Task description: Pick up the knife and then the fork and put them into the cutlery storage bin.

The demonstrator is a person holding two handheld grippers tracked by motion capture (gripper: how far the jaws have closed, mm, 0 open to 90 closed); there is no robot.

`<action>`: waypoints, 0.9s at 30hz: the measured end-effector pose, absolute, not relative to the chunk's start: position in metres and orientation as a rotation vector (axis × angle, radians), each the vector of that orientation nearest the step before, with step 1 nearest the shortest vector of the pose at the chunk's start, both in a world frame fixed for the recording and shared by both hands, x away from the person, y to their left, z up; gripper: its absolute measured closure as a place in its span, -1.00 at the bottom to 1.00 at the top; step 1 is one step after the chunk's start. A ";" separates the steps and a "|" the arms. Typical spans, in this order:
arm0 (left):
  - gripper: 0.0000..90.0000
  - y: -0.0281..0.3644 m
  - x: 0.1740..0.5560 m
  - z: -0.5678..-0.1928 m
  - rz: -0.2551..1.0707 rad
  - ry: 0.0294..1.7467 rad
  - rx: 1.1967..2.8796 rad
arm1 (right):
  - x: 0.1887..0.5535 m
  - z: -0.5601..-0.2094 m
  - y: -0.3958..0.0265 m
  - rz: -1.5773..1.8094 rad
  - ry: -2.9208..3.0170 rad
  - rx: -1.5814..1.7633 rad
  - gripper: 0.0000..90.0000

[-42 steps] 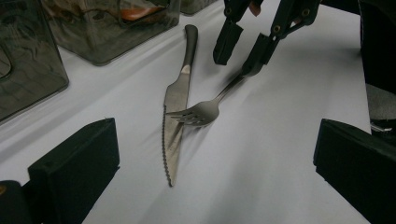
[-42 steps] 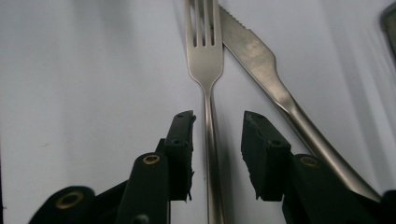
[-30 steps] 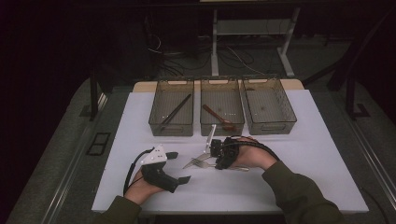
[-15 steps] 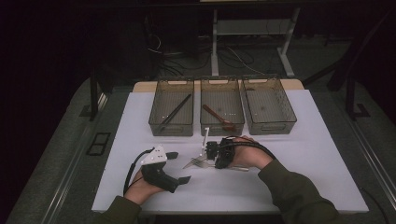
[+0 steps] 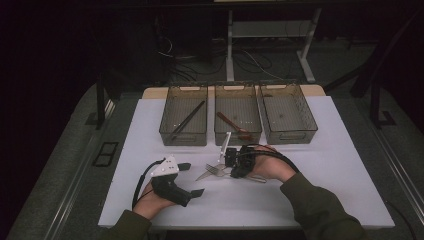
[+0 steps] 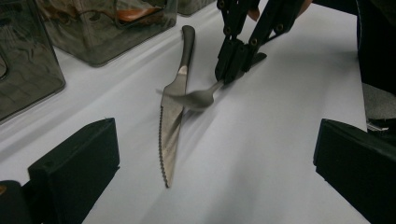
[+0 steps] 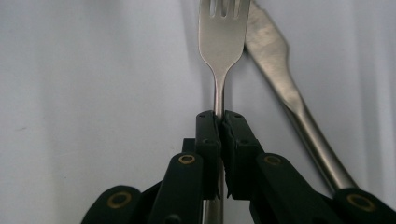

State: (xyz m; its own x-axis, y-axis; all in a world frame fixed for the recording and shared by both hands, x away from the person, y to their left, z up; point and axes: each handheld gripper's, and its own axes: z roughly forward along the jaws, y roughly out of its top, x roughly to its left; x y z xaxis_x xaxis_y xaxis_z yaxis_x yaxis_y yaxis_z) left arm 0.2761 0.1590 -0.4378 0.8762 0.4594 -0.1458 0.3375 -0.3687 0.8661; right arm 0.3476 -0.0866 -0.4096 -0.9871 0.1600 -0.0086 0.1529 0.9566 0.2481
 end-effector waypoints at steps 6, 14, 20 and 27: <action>-1.00 0.159 0.276 -0.438 0.146 0.582 1.989 | 0.349 -0.399 -0.104 0.567 3.040 0.342 0.87; -1.00 0.159 0.276 -0.438 0.150 0.578 1.991 | 0.349 -0.383 -0.132 0.826 2.959 0.436 0.87; -1.00 0.159 0.276 -0.438 0.148 0.579 1.988 | 0.350 -0.374 -0.150 1.006 2.893 0.537 0.87; -1.00 0.160 0.276 -0.437 0.149 0.578 1.987 | 0.356 -0.370 -0.172 1.132 2.823 0.619 0.87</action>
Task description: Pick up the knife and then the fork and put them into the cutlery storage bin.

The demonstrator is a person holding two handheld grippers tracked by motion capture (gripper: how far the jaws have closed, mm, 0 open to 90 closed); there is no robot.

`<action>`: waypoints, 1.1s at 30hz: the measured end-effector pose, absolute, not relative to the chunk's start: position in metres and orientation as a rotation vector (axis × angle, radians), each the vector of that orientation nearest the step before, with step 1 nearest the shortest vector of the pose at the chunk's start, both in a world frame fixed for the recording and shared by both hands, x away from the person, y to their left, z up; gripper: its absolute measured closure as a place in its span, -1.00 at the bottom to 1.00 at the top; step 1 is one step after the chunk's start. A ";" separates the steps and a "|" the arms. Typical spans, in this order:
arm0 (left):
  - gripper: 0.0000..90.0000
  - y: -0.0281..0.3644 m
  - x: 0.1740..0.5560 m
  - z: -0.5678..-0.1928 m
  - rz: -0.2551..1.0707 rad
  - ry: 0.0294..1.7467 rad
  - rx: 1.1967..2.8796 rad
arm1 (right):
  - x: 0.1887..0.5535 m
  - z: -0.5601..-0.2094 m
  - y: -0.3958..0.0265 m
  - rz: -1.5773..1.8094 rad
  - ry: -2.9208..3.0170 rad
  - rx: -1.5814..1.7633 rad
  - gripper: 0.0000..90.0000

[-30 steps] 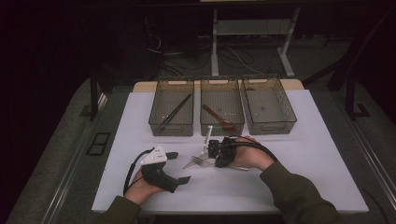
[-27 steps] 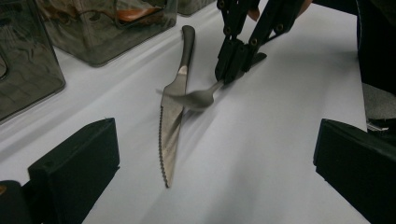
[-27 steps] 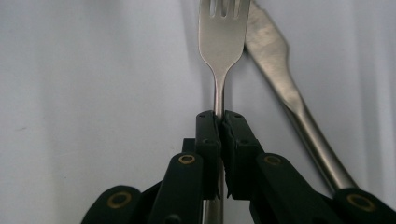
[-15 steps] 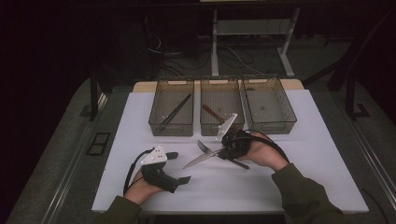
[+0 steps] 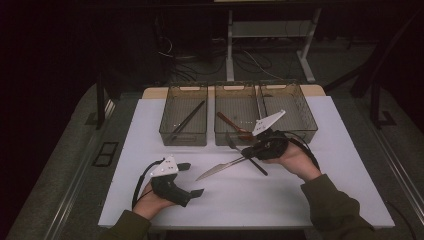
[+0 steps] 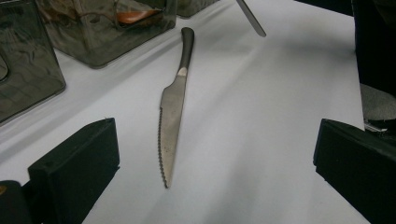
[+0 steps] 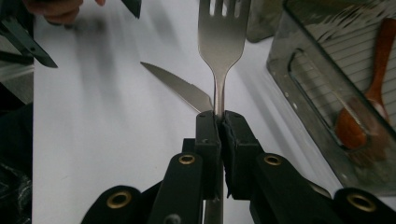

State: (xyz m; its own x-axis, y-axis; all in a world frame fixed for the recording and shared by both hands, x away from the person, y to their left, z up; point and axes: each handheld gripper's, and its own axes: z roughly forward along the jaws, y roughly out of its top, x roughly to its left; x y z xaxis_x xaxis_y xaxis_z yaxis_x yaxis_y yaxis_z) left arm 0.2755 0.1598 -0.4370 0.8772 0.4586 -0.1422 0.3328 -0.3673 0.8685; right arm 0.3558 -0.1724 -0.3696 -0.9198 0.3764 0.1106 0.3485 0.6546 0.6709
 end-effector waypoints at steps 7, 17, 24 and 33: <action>-1.00 0.160 0.276 -0.437 0.154 0.575 1.990 | 0.358 -0.362 -0.188 1.222 2.747 0.725 0.87; -1.00 0.160 0.275 -0.437 0.149 0.580 1.987 | 0.367 -0.353 -0.218 1.285 2.591 0.830 0.87; -1.00 0.159 0.276 -0.437 0.149 0.580 1.988 | 0.374 -0.343 -0.244 1.340 2.476 0.918 0.87; -1.00 0.159 0.276 -0.438 0.149 0.584 1.982 | 0.386 -0.320 -0.273 1.354 2.343 0.992 0.87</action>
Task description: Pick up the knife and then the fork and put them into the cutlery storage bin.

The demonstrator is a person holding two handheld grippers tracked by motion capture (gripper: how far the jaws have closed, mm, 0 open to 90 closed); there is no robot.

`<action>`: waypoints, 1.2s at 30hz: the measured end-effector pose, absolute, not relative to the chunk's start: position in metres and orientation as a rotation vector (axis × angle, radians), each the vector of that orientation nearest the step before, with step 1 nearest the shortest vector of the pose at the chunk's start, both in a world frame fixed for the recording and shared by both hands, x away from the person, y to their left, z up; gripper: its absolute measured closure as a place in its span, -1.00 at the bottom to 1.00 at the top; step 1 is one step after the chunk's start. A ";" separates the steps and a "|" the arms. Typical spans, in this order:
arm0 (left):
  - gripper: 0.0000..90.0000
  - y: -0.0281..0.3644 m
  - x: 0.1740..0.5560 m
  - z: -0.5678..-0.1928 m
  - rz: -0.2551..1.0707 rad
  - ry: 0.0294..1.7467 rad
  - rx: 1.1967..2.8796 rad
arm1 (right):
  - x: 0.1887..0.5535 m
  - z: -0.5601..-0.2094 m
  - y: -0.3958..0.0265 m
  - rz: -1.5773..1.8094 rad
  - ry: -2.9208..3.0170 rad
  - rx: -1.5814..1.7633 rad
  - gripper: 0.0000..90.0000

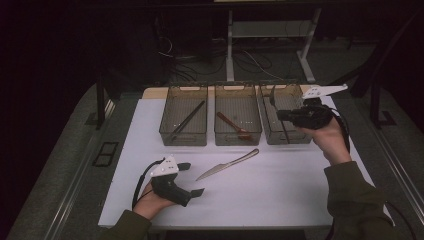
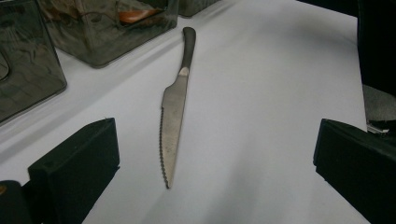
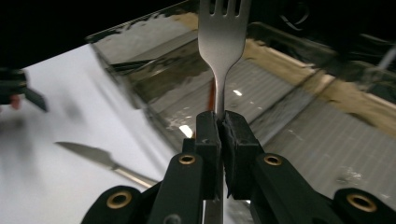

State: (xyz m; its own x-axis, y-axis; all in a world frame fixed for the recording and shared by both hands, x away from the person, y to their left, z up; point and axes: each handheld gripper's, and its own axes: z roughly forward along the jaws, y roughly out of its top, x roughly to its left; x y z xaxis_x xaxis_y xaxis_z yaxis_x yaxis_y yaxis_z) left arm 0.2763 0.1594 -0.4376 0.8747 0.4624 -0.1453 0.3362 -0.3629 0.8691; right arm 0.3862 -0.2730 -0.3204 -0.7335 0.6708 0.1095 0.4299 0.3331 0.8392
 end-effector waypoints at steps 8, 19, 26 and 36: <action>-1.00 0.159 0.276 -0.438 0.148 0.585 1.981 | 0.413 -0.309 -0.297 1.296 2.234 1.065 0.87; -1.00 0.159 0.276 -0.438 0.150 0.583 1.981 | 0.440 -0.319 -0.315 1.193 2.155 1.134 0.87; -1.00 0.159 0.276 -0.438 0.150 0.582 1.982 | 0.450 -0.340 -0.323 1.126 2.174 1.192 0.87; -1.00 0.159 0.276 -0.438 0.149 0.583 1.983 | 0.454 -0.374 -0.331 0.986 2.267 1.271 0.87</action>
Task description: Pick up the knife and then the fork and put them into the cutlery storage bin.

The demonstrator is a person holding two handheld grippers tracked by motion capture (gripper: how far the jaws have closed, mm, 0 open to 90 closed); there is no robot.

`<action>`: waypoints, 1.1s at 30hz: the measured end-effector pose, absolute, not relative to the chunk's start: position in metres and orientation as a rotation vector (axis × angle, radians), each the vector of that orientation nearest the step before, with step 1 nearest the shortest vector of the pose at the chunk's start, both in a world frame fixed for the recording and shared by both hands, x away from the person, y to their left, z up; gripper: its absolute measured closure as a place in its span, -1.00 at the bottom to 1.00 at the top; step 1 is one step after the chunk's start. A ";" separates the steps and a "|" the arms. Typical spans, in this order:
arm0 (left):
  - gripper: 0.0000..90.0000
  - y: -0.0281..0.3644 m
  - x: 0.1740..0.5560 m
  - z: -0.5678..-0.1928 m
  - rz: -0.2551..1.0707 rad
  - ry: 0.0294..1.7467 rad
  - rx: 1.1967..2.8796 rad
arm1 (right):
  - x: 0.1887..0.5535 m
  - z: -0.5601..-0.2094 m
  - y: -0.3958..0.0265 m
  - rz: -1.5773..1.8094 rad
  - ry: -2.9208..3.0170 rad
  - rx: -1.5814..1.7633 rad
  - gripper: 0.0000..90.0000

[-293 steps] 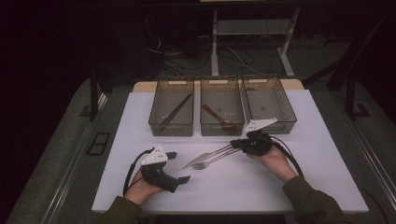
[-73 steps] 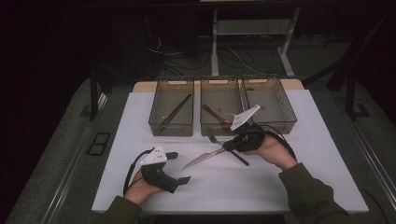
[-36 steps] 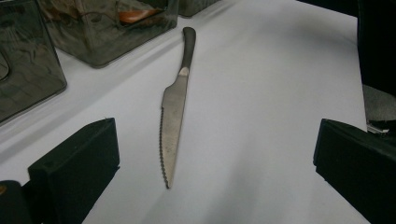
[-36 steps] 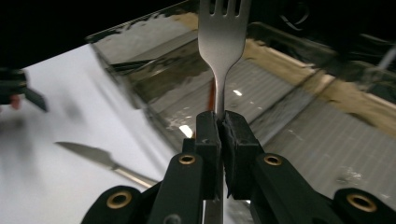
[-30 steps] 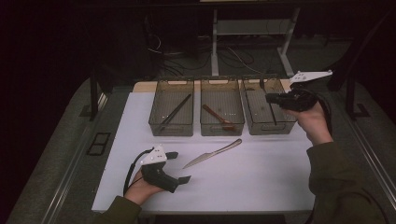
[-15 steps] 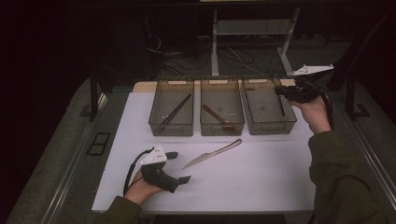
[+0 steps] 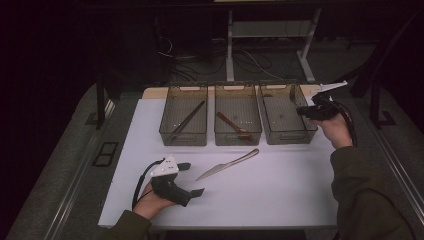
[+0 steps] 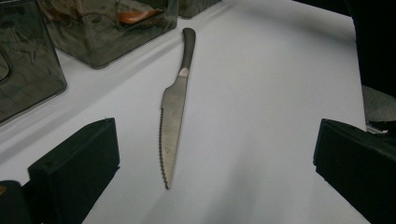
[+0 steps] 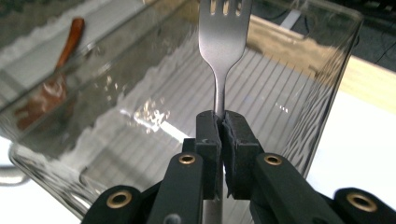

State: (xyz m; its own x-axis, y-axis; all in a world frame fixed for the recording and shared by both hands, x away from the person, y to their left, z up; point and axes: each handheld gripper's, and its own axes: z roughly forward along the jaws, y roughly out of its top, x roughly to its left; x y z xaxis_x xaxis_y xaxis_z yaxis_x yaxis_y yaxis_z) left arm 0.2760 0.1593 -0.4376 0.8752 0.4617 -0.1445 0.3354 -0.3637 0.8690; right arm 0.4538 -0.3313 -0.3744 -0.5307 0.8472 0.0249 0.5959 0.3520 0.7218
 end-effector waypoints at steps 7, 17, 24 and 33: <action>-1.00 0.159 0.276 -0.438 0.149 0.583 1.983 | 0.457 -0.382 -0.330 0.927 2.312 1.272 0.87; -1.00 0.159 0.276 -0.437 0.149 0.580 1.984 | 0.460 -0.388 -0.325 0.882 2.339 1.275 0.85; -1.00 0.159 0.276 -0.437 0.147 0.581 1.984 | 0.457 -0.381 -0.327 0.969 2.262 1.288 0.17; -1.00 0.159 0.275 -0.437 0.148 0.581 1.984 | 0.437 -0.369 -0.323 1.121 2.274 1.269 -0.02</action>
State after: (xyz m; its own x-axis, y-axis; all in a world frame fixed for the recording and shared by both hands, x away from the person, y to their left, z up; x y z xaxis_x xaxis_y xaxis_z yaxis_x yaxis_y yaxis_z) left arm 0.2754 0.1594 -0.4372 0.8760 0.4603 -0.1444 0.3346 -0.3642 0.8691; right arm 0.4367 -0.3228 -0.3689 -0.5623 0.8204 0.1038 0.5820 0.3034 0.7545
